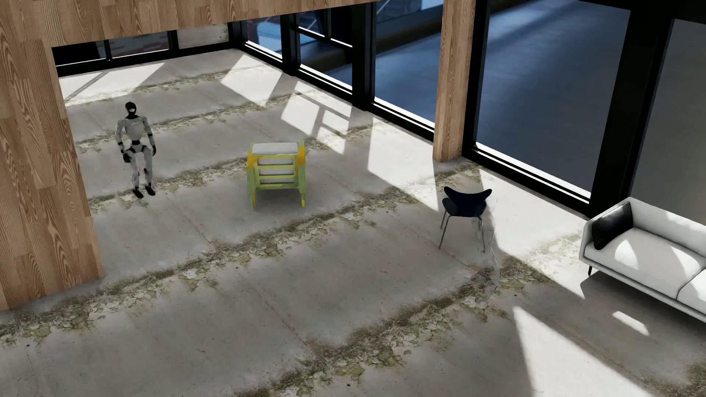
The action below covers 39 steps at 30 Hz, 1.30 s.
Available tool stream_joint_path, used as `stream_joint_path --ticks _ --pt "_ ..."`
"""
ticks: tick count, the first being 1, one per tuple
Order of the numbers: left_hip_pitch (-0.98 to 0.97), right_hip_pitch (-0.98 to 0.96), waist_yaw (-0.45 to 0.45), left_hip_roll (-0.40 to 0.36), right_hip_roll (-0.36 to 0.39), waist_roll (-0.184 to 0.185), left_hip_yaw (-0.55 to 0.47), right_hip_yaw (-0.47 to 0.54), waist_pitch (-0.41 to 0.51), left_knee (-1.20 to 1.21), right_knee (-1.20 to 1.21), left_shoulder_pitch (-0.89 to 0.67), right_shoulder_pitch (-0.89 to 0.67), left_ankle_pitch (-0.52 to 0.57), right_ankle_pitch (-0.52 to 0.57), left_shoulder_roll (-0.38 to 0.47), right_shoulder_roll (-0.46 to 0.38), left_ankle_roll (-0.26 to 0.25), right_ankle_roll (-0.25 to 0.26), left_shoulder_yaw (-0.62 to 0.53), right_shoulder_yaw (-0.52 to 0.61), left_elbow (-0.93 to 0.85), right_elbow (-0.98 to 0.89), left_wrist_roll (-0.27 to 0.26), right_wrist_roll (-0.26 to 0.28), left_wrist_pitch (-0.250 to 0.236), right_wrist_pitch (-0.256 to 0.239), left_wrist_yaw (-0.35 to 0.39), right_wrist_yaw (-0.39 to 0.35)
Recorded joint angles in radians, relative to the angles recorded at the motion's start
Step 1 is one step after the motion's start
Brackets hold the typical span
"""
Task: Go to the white sofa
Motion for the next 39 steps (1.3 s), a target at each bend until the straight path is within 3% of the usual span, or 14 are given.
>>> stream_joint_path --ticks 2,4,9,11,18,21,24,27,31,32,34,35,37,39 --pt "-0.007 -0.018 -0.007 -0.002 0.003 -0.010 0.000 0.000 -0.001 -0.029 0.019 0.004 -0.003 0.034 0.046 0.004 0.002 0.000 0.000 0.010 0.007 0.007 -0.003 0.000 0.000 0.000 0.000 0.000 0.000" --pt "-0.019 -0.020 0.020 -0.020 0.008 -0.018 0.000 0.000 -0.003 0.255 0.035 0.016 0.004 -0.227 0.057 0.009 -0.004 0.000 0.000 0.006 0.019 0.010 -0.024 0.000 0.000 0.000 0.000 0.000 0.000" --pt "-0.322 0.094 0.113 0.016 0.036 0.011 0.000 0.000 0.085 0.754 0.051 0.048 -0.011 -0.273 -0.039 0.004 -0.040 0.000 0.000 0.067 -0.024 -0.041 -0.155 0.000 0.000 0.000 0.000 0.000 0.000" --pt "-0.428 0.141 0.201 0.006 -0.010 -0.029 0.000 0.000 0.084 0.726 0.019 0.073 -0.050 -0.257 -0.112 0.019 -0.007 0.000 0.000 0.065 -0.046 -0.035 -0.145 0.000 0.000 0.000 0.000 0.000 0.000" --pt "-0.674 0.401 0.281 0.061 -0.042 -0.028 0.000 0.000 0.105 0.432 -0.045 0.094 -0.141 -0.098 -0.319 0.021 -0.039 0.000 0.000 -0.012 0.022 0.077 -0.220 0.000 0.000 0.000 0.000 0.000 0.000" --pt "-0.706 0.425 0.334 0.057 -0.080 -0.050 0.000 0.000 0.082 0.598 0.035 0.108 -0.096 -0.130 -0.139 0.020 -0.024 0.000 0.000 0.023 0.024 0.110 -0.131 0.000 0.000 0.000 0.000 0.000 0.000" --pt "-0.579 0.255 0.277 -0.010 -0.116 -0.048 0.000 0.000 0.082 0.675 0.482 0.087 -0.051 -0.238 0.311 0.009 -0.010 0.000 0.000 0.007 0.065 0.130 0.009 0.000 0.000 0.000 0.000 0.000 0.000" --pt "-0.345 -0.066 0.139 -0.049 -0.104 -0.016 0.000 0.000 0.108 0.590 0.913 0.059 0.021 -0.310 0.285 0.007 -0.015 0.000 0.000 0.010 0.032 0.030 0.010 0.000 0.000 0.000 0.000 0.000 0.000" --pt "0.019 -0.360 -0.063 -0.036 -0.078 0.038 0.000 0.000 0.125 0.330 0.372 0.021 0.072 -0.310 0.442 0.028 -0.035 0.000 0.000 0.053 0.048 -0.121 0.013 0.000 0.000 0.000 0.000 0.000 0.000" --pt "0.089 -0.406 -0.099 -0.030 -0.083 0.041 0.000 0.000 0.115 0.293 0.202 0.007 0.078 -0.334 0.389 0.040 -0.035 0.000 0.000 0.062 0.044 -0.157 0.009 0.000 0.000 0.000 0.000 0.000 0.000" --pt "0.210 -0.469 -0.148 -0.016 -0.097 0.047 0.000 0.000 0.104 0.270 0.036 -0.028 0.093 -0.385 0.018 0.059 -0.043 0.000 0.000 0.063 0.046 -0.193 -0.003 0.000 0.000 0.000 0.000 0.000 0.000" --pt "0.220 -0.478 -0.169 -0.017 -0.129 0.052 0.000 0.000 0.100 0.282 0.077 -0.054 0.090 -0.382 0.013 0.058 -0.039 0.000 0.000 0.076 0.028 -0.196 -0.001 0.000 0.000 0.000 0.000 0.000 0.000" --pt "0.260 -0.554 -0.223 0.022 -0.105 0.065 0.000 0.000 0.096 0.373 0.159 -0.036 0.097 -0.277 0.386 0.047 -0.034 0.000 0.000 0.111 0.037 -0.164 0.015 0.000 0.000 0.000 0.000 0.000 0.000" --pt "0.184 -0.518 -0.160 0.069 -0.028 0.101 0.000 0.000 0.075 0.651 0.284 -0.003 0.089 0.039 0.471 0.021 -0.028 0.000 0.000 0.106 0.064 -0.087 0.061 0.000 0.000 0.000 0.000 0.000 0.000"
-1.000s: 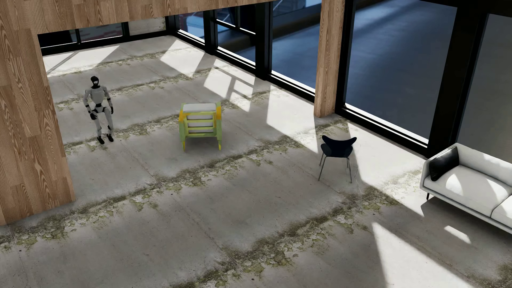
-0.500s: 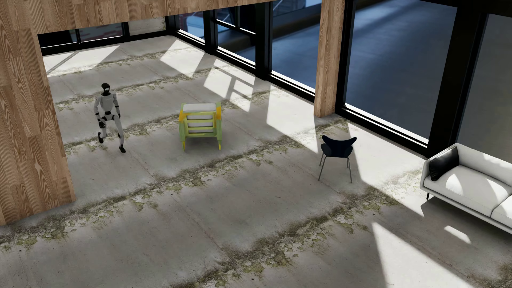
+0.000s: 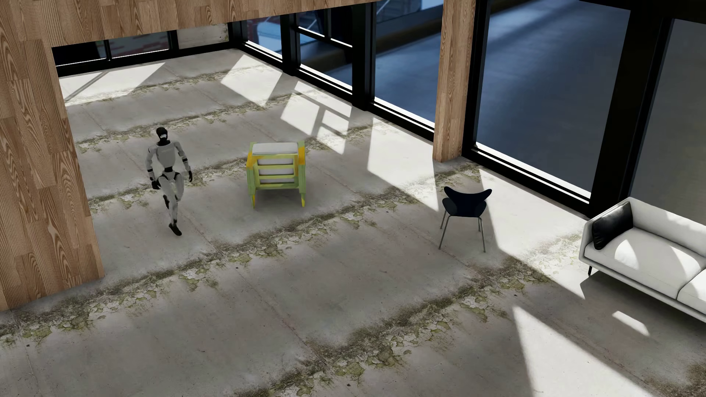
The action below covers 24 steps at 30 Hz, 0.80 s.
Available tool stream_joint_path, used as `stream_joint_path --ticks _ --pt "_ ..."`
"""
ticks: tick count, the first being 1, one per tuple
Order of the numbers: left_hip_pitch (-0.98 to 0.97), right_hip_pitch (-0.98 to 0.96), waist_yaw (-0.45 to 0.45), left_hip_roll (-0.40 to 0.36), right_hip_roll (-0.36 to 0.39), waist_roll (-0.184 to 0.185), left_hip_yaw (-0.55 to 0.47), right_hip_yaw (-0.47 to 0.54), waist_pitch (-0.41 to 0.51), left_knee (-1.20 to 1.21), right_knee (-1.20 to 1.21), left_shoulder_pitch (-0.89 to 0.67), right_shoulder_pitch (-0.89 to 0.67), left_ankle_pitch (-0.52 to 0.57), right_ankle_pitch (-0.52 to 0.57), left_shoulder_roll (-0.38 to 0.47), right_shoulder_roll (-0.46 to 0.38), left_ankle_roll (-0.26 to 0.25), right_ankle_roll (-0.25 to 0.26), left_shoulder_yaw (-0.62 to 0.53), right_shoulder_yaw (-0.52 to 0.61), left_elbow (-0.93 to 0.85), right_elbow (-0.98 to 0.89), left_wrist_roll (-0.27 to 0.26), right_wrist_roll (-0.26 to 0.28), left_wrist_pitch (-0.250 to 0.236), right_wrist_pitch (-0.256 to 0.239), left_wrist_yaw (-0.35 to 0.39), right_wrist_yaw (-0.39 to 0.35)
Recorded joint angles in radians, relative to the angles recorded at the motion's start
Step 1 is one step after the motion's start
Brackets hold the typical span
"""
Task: Go to the white sofa
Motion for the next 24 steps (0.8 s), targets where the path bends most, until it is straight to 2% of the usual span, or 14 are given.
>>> stream_joint_path --ticks 1,2,4,5,7,10,11,13,15,16,17,19,23,24 --pt "-0.113 0.048 0.036 0.018 0.046 0.000 0.000 0.000 -0.010 0.207 0.016 0.013 -0.012 0.073 -0.028 0.005 0.005 0.000 0.000 -0.033 0.003 0.020 0.006 0.000 0.000 0.000 0.000 0.000 0.000" --pt "-0.226 0.122 0.073 0.046 0.082 0.011 0.000 0.000 -0.014 0.392 0.000 0.044 -0.021 -0.012 -0.094 0.000 0.022 0.000 0.000 -0.017 -0.062 0.010 0.019 0.000 0.000 0.000 0.000 0.000 0.000" --pt "-0.404 0.356 0.176 0.008 0.078 -0.034 0.000 0.000 0.006 0.482 -0.102 0.062 -0.063 -0.236 -0.249 0.001 0.011 0.000 0.000 -0.049 -0.067 0.041 -0.002 0.000 0.000 0.000 0.000 0.000 0.000" --pt "-0.496 0.438 0.252 0.003 0.070 -0.060 0.000 0.000 -0.005 0.421 -0.146 0.080 -0.082 -0.268 -0.325 0.002 0.003 0.000 0.000 -0.039 -0.071 0.048 -0.027 0.000 0.000 0.000 0.000 0.000 0.000" --pt "-0.593 0.659 0.351 -0.007 0.022 -0.097 0.000 0.000 0.018 0.152 -0.256 0.103 -0.104 -0.255 -0.480 0.016 -0.035 0.000 0.000 -0.035 -0.079 0.054 -0.156 0.000 0.000 0.000 0.000 0.000 0.000" --pt "-0.705 0.845 0.421 0.024 -0.005 -0.097 0.000 0.000 -0.011 -0.325 -0.311 0.127 -0.174 -0.157 -0.673 0.011 -0.067 0.000 0.000 -0.024 -0.145 0.064 -0.247 0.000 0.000 0.000 0.000 0.000 0.000" --pt "-0.726 0.889 0.439 0.048 -0.012 -0.093 0.000 0.000 -0.025 -0.704 -0.308 0.131 -0.199 0.116 -0.684 0.012 -0.069 0.000 0.000 -0.030 -0.144 0.078 -0.248 0.000 0.000 0.000 0.000 0.000 0.000" --pt "-0.772 0.977 0.487 0.050 -0.086 -0.107 0.000 0.000 -0.018 -0.266 -0.255 0.141 -0.193 -0.207 -0.592 0.006 -0.057 0.000 0.000 -0.033 -0.209 0.106 -0.268 0.000 0.000 0.000 0.000 0.000 0.000" --pt "-0.807 0.942 0.485 -0.010 -0.154 -0.147 0.000 0.000 -0.051 -0.048 -0.031 0.149 -0.146 -0.132 -0.256 -0.002 -0.008 0.000 0.000 -0.051 -0.209 0.181 -0.182 0.000 0.000 0.000 0.000 0.000 0.000" --pt "-0.755 0.873 0.462 -0.044 -0.161 -0.150 0.000 0.000 -0.040 0.008 0.173 0.139 -0.124 -0.182 -0.086 -0.006 0.003 0.000 0.000 -0.043 -0.219 0.207 -0.132 0.000 0.000 0.000 0.000 0.000 0.000" --pt "-0.684 0.748 0.446 -0.120 -0.180 -0.165 0.000 0.000 -0.020 0.000 0.435 0.139 -0.103 -0.237 -0.035 -0.013 0.004 0.000 0.000 -0.014 -0.205 0.175 -0.116 0.000 0.000 0.000 0.000 0.000 0.000" --pt "-0.483 0.539 0.337 -0.145 -0.115 -0.131 0.000 0.000 0.005 -0.089 0.678 0.120 -0.097 -0.272 -0.206 -0.015 0.036 0.000 0.000 -0.014 -0.170 0.124 -0.039 0.000 0.000 0.000 0.000 0.000 0.000" --pt "-0.099 0.233 0.117 -0.111 -0.034 -0.059 0.000 0.000 0.015 -0.326 0.120 0.088 0.005 -0.302 -0.043 0.008 0.029 0.000 0.000 0.021 -0.094 -0.068 -0.016 0.000 0.000 0.000 0.000 0.000 0.000" --pt "-0.040 0.176 0.091 -0.115 -0.054 -0.066 0.000 0.000 0.004 -0.351 -0.068 0.060 0.019 -0.330 -0.096 0.018 0.028 0.000 0.000 0.031 -0.091 -0.098 -0.018 0.000 0.000 0.000 0.000 0.000 0.000"
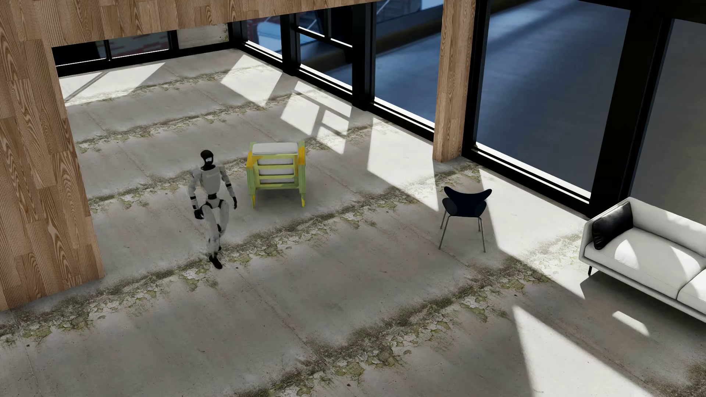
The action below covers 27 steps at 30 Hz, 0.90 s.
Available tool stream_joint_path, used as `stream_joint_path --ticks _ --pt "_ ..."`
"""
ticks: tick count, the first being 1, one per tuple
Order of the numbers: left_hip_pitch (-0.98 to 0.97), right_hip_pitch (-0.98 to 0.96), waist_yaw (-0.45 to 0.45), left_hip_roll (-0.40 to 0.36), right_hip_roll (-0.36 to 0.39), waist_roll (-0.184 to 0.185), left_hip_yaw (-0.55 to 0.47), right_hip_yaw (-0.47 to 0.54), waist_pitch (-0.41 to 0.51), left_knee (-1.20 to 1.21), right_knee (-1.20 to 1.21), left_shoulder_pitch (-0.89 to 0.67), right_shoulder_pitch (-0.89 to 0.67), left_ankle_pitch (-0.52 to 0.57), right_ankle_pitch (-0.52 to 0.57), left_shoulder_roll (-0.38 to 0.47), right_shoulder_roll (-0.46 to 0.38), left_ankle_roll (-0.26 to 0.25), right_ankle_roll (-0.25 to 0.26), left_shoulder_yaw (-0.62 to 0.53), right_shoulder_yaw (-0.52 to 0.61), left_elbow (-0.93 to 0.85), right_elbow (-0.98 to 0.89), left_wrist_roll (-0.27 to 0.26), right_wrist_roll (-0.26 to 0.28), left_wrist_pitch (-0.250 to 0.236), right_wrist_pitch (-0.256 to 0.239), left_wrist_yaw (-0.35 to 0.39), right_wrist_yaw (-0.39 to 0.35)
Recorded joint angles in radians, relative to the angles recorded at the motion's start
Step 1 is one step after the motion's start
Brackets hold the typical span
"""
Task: Go to the white sofa
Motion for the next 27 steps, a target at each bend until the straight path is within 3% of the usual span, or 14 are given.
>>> stream_joint_path --ticks 2,3,6,7,8,11,16,17,18,19,20,22,24,27 --pt "0.082 -0.076 -0.055 0.008 -0.043 -0.012 0.000 0.000 -0.017 0.004 -0.190 -0.051 0.016 -0.055 -0.457 0.017 -0.003 0.000 0.000 0.036 0.018 -0.037 0.002 0.000 0.000 0.000 0.000 0.000 0.000" --pt "0.119 -0.099 -0.084 0.029 -0.064 -0.006 0.000 0.000 -0.017 0.024 -0.188 -0.067 0.029 -0.048 -0.525 0.018 -0.011 0.000 0.000 0.052 0.031 -0.036 -0.006 0.000 0.000 0.000 0.000 0.000 0.000" --pt "0.133 -0.175 -0.098 0.140 0.017 0.062 0.000 0.000 -0.037 0.250 -0.023 -0.036 0.048 0.303 0.025 -0.009 -0.013 0.000 0.000 0.098 0.041 0.026 0.020 0.000 0.000 0.000 0.000 0.000 0.000" --pt "0.058 -0.150 -0.070 0.153 0.049 0.085 0.000 0.000 -0.039 0.439 0.054 -0.026 0.038 0.446 0.058 -0.010 -0.018 0.000 0.000 0.038 0.023 0.098 0.056 0.000 0.000 0.000 0.000 0.000 0.000" --pt "-0.084 -0.116 -0.040 0.169 0.104 0.105 0.000 0.000 -0.045 0.666 0.077 0.002 0.017 0.453 0.029 -0.009 -0.025 0.000 0.000 0.034 0.003 0.099 0.055 0.000 0.000 0.000 0.000 0.000 0.000" --pt "-0.398 0.214 0.132 0.110 0.139 0.094 0.000 0.000 -0.010 0.914 -0.063 0.058 -0.061 0.107 -0.171 0.002 -0.038 0.000 0.000 -0.042 -0.044 0.122 0.024 0.000 0.000 0.000 0.000 0.000 0.000" --pt "-0.660 0.674 0.377 0.103 0.062 0.053 0.000 0.000 -0.033 0.135 -0.226 0.168 -0.152 0.135 -0.599 0.038 -0.090 0.000 0.000 -0.047 -0.158 0.238 -0.247 0.000 0.000 0.000 0.000 0.000 0.000" --pt "-0.666 0.715 0.396 0.111 0.056 0.058 0.000 0.000 -0.047 0.007 -0.225 0.181 -0.179 0.241 -0.625 0.039 -0.096 0.000 0.000 -0.057 -0.186 0.265 -0.276 0.000 0.000 0.000 0.000 0.000 0.000" --pt "-0.698 0.738 0.395 0.114 0.058 0.066 0.000 0.000 -0.066 -0.397 -0.243 0.193 -0.201 0.724 -0.602 0.040 -0.096 0.000 0.000 -0.053 -0.204 0.288 -0.290 0.000 0.000 0.000 0.000 0.000 0.000" --pt "-0.729 0.775 0.387 0.100 0.042 0.070 0.000 0.000 -0.057 -0.003 -0.225 0.199 -0.201 0.293 -0.529 0.038 -0.093 0.000 0.000 -0.058 -0.224 0.318 -0.302 0.000 0.000 0.000 0.000 0.000 0.000" --pt "-0.742 0.800 0.380 0.078 0.014 0.065 0.000 0.000 -0.047 0.126 -0.146 0.196 -0.181 0.089 -0.406 0.041 -0.081 0.000 0.000 -0.078 -0.248 0.349 -0.288 0.000 0.000 0.000 0.000 0.000 0.000" --pt "-0.746 0.683 0.343 0.006 -0.070 0.044 0.000 0.000 -0.029 0.367 0.267 0.173 -0.143 0.070 -0.146 0.032 -0.043 0.000 0.000 -0.069 -0.244 0.377 -0.155 0.000 0.000 0.000 0.000 0.000 0.000" --pt "-0.601 0.416 0.286 -0.087 -0.065 0.069 0.000 0.000 -0.012 0.321 0.787 0.114 -0.125 0.036 -0.187 0.024 -0.052 0.000 0.000 -0.108 -0.148 0.297 -0.026 0.000 0.000 0.000 0.000 0.000 0.000" --pt "-0.269 0.098 0.094 -0.119 -0.006 0.130 0.000 0.000 -0.009 0.100 0.763 0.066 -0.023 0.145 -0.112 0.001 -0.046 0.000 0.000 -0.058 -0.062 0.088 0.062 0.000 0.000 0.000 0.000 0.000 0.000"
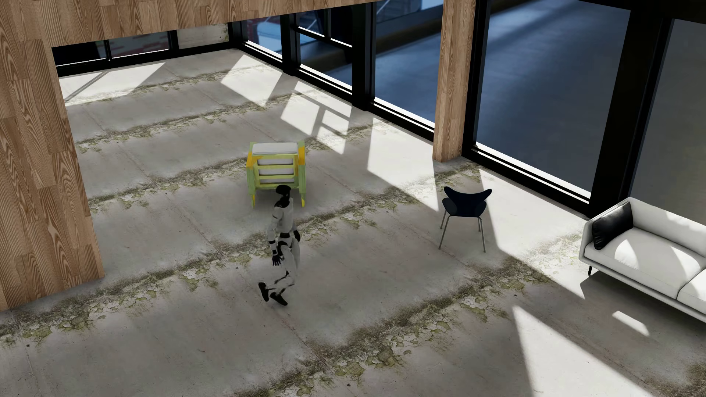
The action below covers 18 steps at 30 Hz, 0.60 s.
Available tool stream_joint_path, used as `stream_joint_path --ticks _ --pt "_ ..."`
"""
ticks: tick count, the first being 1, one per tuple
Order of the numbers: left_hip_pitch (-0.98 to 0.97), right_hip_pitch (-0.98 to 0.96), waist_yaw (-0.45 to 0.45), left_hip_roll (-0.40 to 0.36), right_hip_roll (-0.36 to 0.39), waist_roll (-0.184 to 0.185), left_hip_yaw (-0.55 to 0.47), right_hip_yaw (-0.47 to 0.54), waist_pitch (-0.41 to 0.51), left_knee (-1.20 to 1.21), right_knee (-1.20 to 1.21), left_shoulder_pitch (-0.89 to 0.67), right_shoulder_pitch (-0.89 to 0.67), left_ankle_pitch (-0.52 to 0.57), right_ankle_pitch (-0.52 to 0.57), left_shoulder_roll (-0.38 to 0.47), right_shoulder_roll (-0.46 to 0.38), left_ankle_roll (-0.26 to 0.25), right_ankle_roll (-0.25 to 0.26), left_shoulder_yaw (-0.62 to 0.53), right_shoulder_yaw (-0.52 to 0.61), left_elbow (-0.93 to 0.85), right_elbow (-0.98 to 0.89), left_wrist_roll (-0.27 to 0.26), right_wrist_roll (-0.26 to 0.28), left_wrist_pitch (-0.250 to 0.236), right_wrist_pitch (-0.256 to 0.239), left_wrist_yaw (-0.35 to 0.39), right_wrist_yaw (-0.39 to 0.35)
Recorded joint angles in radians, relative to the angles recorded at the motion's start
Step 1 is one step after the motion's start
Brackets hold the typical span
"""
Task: Go to the white sofa
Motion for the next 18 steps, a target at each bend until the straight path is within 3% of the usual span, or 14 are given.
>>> stream_joint_path --ticks 2,3,4,6,7,8,9,10,11,13,14,15,16,18 --pt "0.174 -0.128 -0.118 0.042 0.005 0.012 0.000 0.000 -0.003 -0.105 -0.412 -0.043 0.073 0.072 0.178 -0.006 0.007 0.000 0.000 0.012 0.026 -0.106 -0.005 0.000 0.000 0.000 0.000 0.000 0.000" --pt "0.244 -0.178 -0.147 0.071 -0.006 0.005 0.000 0.000 -0.012 -0.137 -0.619 -0.065 0.104 0.089 0.209 0.002 0.019 0.000 0.000 0.017 0.023 -0.159 -0.004 0.000 0.000 0.000 0.000 0.000 0.000" --pt "0.321 -0.208 -0.152 0.094 -0.026 -0.018 0.000 0.000 -0.021 -0.147 -0.802 -0.084 0.129 0.128 0.083 0.019 0.027 0.000 0.000 0.020 0.032 -0.219 -0.021 0.000 0.000 0.000 0.000 0.000 0.000" --pt "0.377 -0.285 -0.197 0.164 -0.074 -0.040 0.000 0.000 -0.044 -0.135 -0.965 -0.094 0.128 0.222 -0.323 0.043 0.046 0.000 0.000 0.056 0.022 -0.328 -0.006 0.000 0.000 0.000 0.000 0.000 0.000" --pt "0.415 -0.304 -0.229 0.209 -0.082 -0.039 0.000 0.000 -0.035 -0.117 -0.951 -0.096 0.126 0.313 -0.350 0.042 0.040 0.000 0.000 0.070 0.010 -0.340 -0.015 0.000 0.000 0.000 0.000 0.000 0.000" --pt "0.439 -0.335 -0.234 0.234 -0.066 -0.031 0.000 0.000 -0.045 -0.092 -0.910 -0.086 0.115 0.417 -0.230 0.031 0.032 0.000 0.000 0.075 0.007 -0.314 -0.005 0.000 0.000 0.000 0.000 0.000 0.000" --pt "0.424 -0.374 -0.215 0.259 -0.029 -0.017 0.000 0.000 -0.072 -0.020 -0.848 -0.065 0.098 0.566 -0.017 0.017 0.024 0.000 0.000 0.079 0.006 -0.268 0.007 0.000 0.000 0.000 0.000 0.000 0.000" --pt "0.357 -0.401 -0.183 0.275 0.015 0.000 0.000 0.000 -0.092 0.117 -0.737 -0.048 0.079 0.706 0.124 0.000 0.019 0.000 0.000 0.074 -0.003 -0.188 0.026 0.000 0.000 0.000 0.000 0.000 0.000" --pt "0.275 -0.356 -0.153 0.282 0.063 0.015 0.000 0.000 -0.064 0.315 -0.642 -0.045 0.046 0.672 0.123 -0.011 0.007 0.000 0.000 0.056 -0.003 -0.110 0.034 0.000 0.000 0.000 0.000 0.000 0.000" --pt "0.048 -0.112 -0.078 0.254 0.131 0.002 0.000 0.000 -0.007 0.692 -0.696 -0.057 -0.038 0.184 0.048 -0.013 -0.010 0.000 0.000 -0.013 -0.027 0.015 0.026 0.000 0.000 0.000 0.000 0.000 0.000" --pt "-0.080 0.013 -0.024 0.228 0.131 -0.027 0.000 0.000 -0.007 0.755 -0.758 -0.037 -0.077 0.003 -0.021 -0.005 -0.019 0.000 0.000 -0.024 -0.023 0.043 0.011 0.000 0.000 0.000 0.000 0.000 0.000" --pt "-0.142 0.180 0.040 0.205 0.114 -0.053 0.000 0.000 0.023 0.699 -0.836 -0.017 -0.088 -0.089 -0.097 0.011 -0.048 0.000 0.000 -0.046 -0.016 0.067 -0.076 0.000 0.000 0.000 0.000 0.000 0.000" --pt "-0.218 0.305 0.106 0.200 0.097 -0.075 0.000 0.000 0.025 0.584 -0.908 0.012 -0.115 -0.114 -0.180 0.023 -0.060 0.000 0.000 -0.035 -0.030 0.085 -0.114 0.000 0.000 0.000 0.000 0.000 0.000" --pt "-0.350 0.494 0.201 0.212 0.058 -0.105 0.000 0.000 0.024 0.254 -1.004 0.046 -0.199 -0.080 -0.339 0.046 -0.070 0.000 0.000 -0.001 -0.098 0.118 -0.174 0.000 0.000 0.000 0.000 0.000 0.000"
